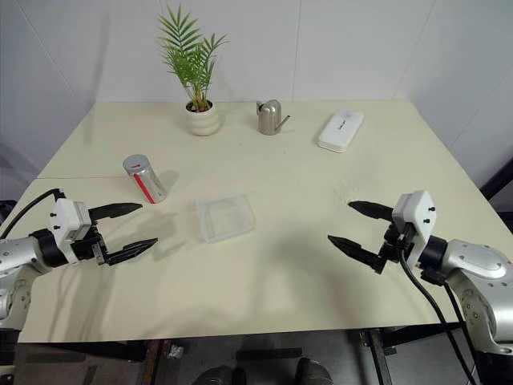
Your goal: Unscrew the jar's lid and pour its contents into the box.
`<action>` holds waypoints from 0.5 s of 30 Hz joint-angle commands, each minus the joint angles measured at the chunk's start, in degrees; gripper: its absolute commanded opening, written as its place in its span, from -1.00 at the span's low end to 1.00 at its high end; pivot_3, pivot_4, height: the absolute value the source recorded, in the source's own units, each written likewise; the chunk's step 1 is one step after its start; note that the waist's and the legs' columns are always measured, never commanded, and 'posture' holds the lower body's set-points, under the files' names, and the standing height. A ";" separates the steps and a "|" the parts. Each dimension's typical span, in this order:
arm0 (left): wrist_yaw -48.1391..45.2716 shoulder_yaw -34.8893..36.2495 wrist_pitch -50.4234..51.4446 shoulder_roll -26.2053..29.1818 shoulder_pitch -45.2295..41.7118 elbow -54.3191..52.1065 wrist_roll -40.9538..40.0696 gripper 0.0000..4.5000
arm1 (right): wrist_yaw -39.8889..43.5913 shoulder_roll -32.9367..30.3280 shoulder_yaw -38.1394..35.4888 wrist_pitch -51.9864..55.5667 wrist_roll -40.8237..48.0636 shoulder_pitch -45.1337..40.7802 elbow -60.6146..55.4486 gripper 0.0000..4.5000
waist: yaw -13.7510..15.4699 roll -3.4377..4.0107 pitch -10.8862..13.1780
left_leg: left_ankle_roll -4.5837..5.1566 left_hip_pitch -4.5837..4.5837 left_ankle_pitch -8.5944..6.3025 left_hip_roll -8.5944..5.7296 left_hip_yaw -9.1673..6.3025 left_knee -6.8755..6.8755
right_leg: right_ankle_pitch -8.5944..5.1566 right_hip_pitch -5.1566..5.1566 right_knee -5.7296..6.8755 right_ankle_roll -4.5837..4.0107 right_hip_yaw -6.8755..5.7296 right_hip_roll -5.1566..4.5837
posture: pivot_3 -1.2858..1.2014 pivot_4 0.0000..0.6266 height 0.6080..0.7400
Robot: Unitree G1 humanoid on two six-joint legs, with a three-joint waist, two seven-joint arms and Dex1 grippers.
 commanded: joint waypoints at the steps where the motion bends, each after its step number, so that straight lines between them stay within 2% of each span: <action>1: 0.95 2.45 0.05 0.22 1.62 -2.68 -0.77 0.99 | 0.39 0.31 0.52 -0.65 0.91 -3.09 0.68 1.00 | -0.05 0.00 0.00 | 0.00 0.00 -0.01 0.00 0.01 0.00 | 0.00 0.00 0.00 0.00 0.01 0.00 | 0.03 -0.52 1.00; 5: 4.21 3.33 0.07 -1.49 4.57 -4.75 -0.16 0.99 | 2.75 1.02 3.03 -2.93 -0.57 -4.77 3.19 1.00 | 0.00 -0.02 -0.01 | -0.02 0.00 -0.04 0.03 0.02 0.01 | 0.01 -0.02 -0.02 -0.01 0.00 0.01 | 0.03 -0.52 1.00; 8: 10.98 4.91 1.32 -4.43 6.54 -7.10 0.94 0.99 | 3.13 1.64 4.49 -3.25 -0.93 -6.73 4.44 1.00 | 0.06 -0.02 -0.01 | 0.03 -0.01 -0.10 0.02 0.04 0.02 | 0.01 -0.02 -0.04 0.00 0.01 0.00 | 0.03 -0.52 1.00; 11: 23.54 5.95 3.94 -10.16 7.87 -10.76 4.53 0.99 | 1.50 3.79 6.52 -3.39 -1.82 -9.78 5.52 1.00 | 0.07 -0.02 -0.01 | 0.05 -0.02 -0.11 0.01 0.04 0.09 | 0.03 0.00 -0.04 0.03 0.02 -0.01 | 0.03 -0.52 1.00; 15: 38.28 3.64 6.64 -19.85 6.54 -15.85 9.33 0.99 | -2.78 7.13 9.70 -1.35 -3.35 -13.74 5.06 1.00 | 0.18 -0.12 -0.07 | 0.05 0.00 -0.12 0.01 0.03 0.12 | 0.07 0.02 0.00 0.05 0.07 -0.02 | 0.03 -0.52 1.00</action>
